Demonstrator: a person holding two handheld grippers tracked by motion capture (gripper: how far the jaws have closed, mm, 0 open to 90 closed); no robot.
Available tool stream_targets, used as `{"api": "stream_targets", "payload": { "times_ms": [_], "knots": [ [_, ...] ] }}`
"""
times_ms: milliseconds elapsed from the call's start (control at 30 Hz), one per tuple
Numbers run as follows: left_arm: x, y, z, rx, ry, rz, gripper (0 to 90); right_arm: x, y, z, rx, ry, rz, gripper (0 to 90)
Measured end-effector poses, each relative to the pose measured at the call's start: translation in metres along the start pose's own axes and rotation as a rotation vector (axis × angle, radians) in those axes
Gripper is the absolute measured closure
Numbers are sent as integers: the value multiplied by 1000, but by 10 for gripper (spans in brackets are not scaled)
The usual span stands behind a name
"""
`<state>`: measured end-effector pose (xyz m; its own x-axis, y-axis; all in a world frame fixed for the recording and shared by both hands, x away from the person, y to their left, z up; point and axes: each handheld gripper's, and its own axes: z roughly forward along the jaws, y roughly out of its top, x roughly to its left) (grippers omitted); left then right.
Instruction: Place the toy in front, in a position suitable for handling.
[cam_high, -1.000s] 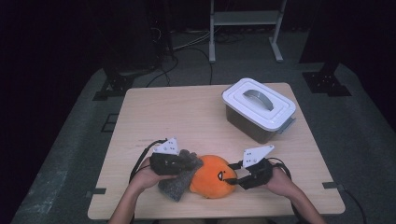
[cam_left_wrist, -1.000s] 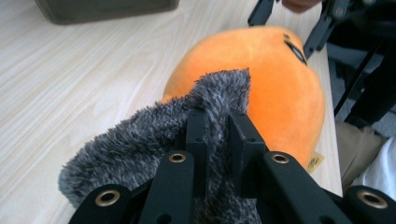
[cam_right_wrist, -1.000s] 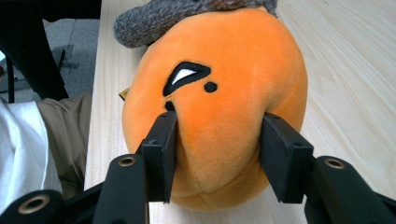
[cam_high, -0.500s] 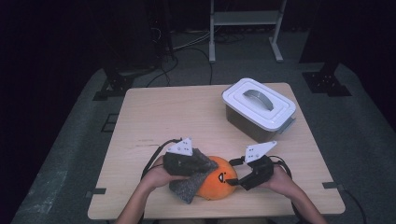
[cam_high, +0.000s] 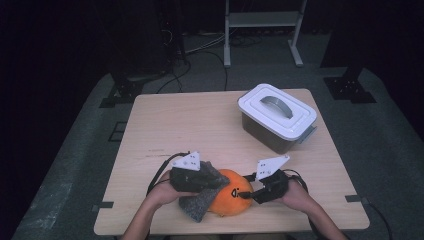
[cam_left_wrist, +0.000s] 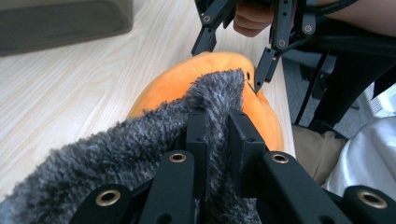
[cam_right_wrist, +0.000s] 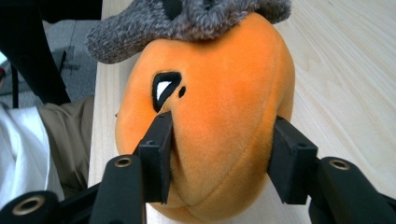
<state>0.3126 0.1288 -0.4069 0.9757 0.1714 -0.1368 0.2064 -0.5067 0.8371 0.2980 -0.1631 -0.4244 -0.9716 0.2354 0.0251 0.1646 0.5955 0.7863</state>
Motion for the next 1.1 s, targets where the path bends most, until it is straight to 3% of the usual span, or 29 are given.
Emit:
{"api": "stream_targets", "payload": {
  "times_ms": [133,300,433,600,867,967,1100],
  "knots": [
    [2,-11,-7,-11,16,-24,799,0,0,-2,4,-3,-14,483],
    [6,-21,-16,22,59,-47,799,-3,0,-8,0,-27,-30,480],
    [9,-24,-17,13,56,-68,800,-3,-2,-10,-12,-32,-38,479],
    [9,-11,-17,-25,46,-60,800,-1,0,-8,-16,-36,-67,478],
    [4,29,-3,-29,16,21,800,4,4,-3,-23,-35,-115,474],
    [3,31,7,10,13,36,800,4,3,-4,-20,-35,-107,464],
    [4,24,9,23,5,18,800,3,1,-4,-24,-28,-81,408]
  ]
}}
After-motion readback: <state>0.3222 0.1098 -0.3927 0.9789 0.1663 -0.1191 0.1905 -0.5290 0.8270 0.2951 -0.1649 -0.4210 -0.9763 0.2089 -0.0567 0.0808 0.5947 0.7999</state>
